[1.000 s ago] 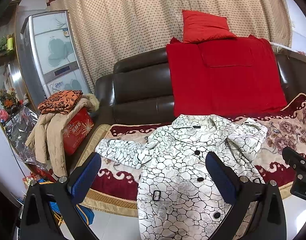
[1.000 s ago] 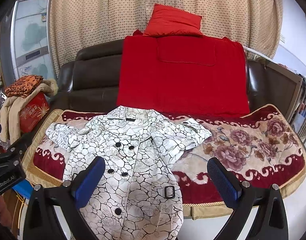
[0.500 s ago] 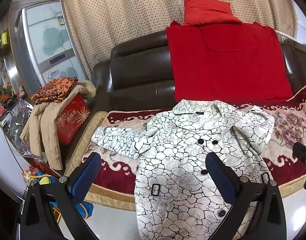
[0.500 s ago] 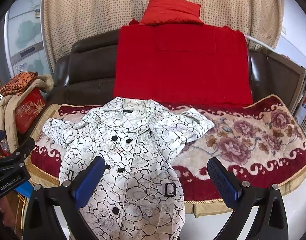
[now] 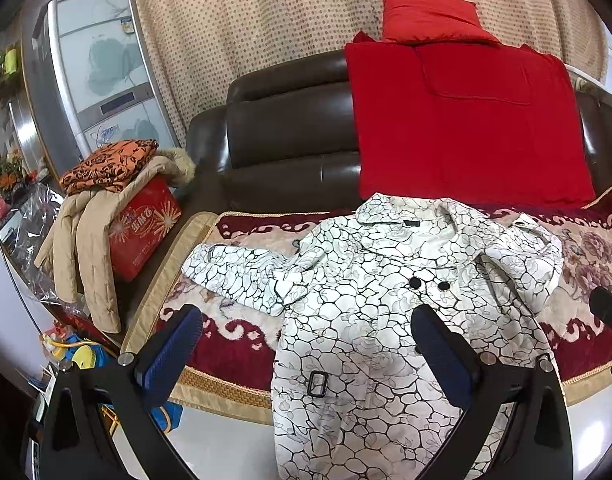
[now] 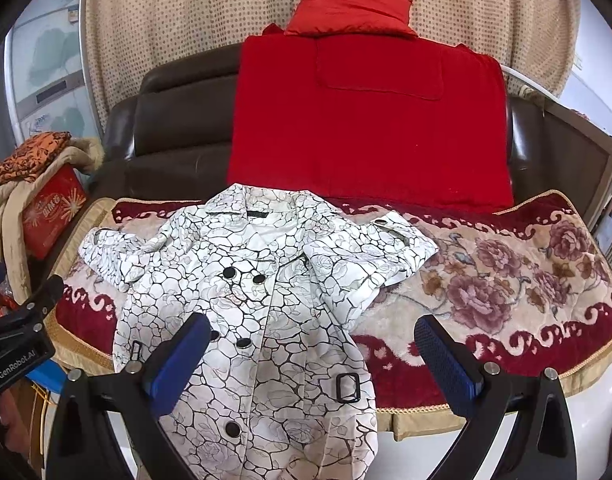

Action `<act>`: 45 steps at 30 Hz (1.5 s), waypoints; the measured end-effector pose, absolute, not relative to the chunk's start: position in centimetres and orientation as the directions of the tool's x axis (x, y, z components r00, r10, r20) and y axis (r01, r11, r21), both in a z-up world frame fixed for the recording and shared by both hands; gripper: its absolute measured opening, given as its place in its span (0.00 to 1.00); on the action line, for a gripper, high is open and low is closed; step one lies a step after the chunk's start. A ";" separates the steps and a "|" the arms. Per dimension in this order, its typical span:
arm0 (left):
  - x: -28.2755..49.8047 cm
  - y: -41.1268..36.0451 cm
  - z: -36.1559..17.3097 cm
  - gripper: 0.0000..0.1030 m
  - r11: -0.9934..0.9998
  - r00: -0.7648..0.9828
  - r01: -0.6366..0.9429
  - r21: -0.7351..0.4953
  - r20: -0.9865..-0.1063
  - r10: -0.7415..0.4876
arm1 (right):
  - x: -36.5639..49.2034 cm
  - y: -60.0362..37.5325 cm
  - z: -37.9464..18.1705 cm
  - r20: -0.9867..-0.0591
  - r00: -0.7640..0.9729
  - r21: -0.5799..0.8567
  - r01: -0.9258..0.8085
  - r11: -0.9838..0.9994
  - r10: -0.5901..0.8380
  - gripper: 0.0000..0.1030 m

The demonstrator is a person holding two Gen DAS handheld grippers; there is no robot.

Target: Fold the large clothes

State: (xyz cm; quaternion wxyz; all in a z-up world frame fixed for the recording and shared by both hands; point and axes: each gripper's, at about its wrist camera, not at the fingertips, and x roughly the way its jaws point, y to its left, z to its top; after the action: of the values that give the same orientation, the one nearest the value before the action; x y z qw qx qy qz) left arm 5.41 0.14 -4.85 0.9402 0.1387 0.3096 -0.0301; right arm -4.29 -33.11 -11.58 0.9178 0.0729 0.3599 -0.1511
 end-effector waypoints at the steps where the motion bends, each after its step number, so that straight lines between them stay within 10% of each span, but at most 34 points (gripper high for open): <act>1: 5.5 0.3 -4.9 1.00 0.962 0.807 0.141 0.236 -0.590 0.027 | -4.1 -33.0 -11.6 -0.683 0.694 0.022 0.329 0.944 -0.226 1.00; 14: 8.2 0.9 -7.4 1.00 0.967 0.746 0.179 0.180 -0.666 -0.014 | -1.9 -33.6 -12.8 -0.700 0.686 0.029 0.303 0.952 -0.197 1.00; 20: 10.8 0.4 -13.6 1.00 0.958 0.537 0.285 0.033 -0.834 -0.131 | 0.6 -42.4 -16.7 -0.691 0.722 0.289 0.318 0.903 -0.034 1.00; 33: 14.2 -0.4 -16.5 1.00 0.957 0.530 0.289 0.027 -0.837 -0.136 | 8.1 -61.0 -31.0 -0.631 0.751 0.735 0.500 0.457 0.194 0.93; 38: 15.4 -0.4 -17.5 1.00 0.942 0.502 0.336 0.005 -0.847 -0.175 | 10.3 -62.9 -33.0 -0.616 0.768 0.765 0.529 0.368 0.174 0.77; 41: 16.3 0.9 -19.9 1.00 0.950 0.429 0.313 -0.018 -0.889 -0.158 | 11.4 -63.0 -32.1 -0.598 0.785 0.771 0.507 0.385 0.165 0.31; 45: 16.6 3.9 -20.0 1.00 0.970 0.454 0.241 -0.028 -0.880 -0.138 | 12.9 -61.1 -29.3 -0.632 0.767 0.697 0.499 0.514 0.112 0.26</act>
State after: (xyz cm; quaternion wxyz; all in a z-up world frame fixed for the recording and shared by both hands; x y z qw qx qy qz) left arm 16.60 3.88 -20.03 0.8510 0.0504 0.5106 -0.1115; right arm 12.90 -61.11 -29.30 0.8093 0.4780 0.3197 -0.1195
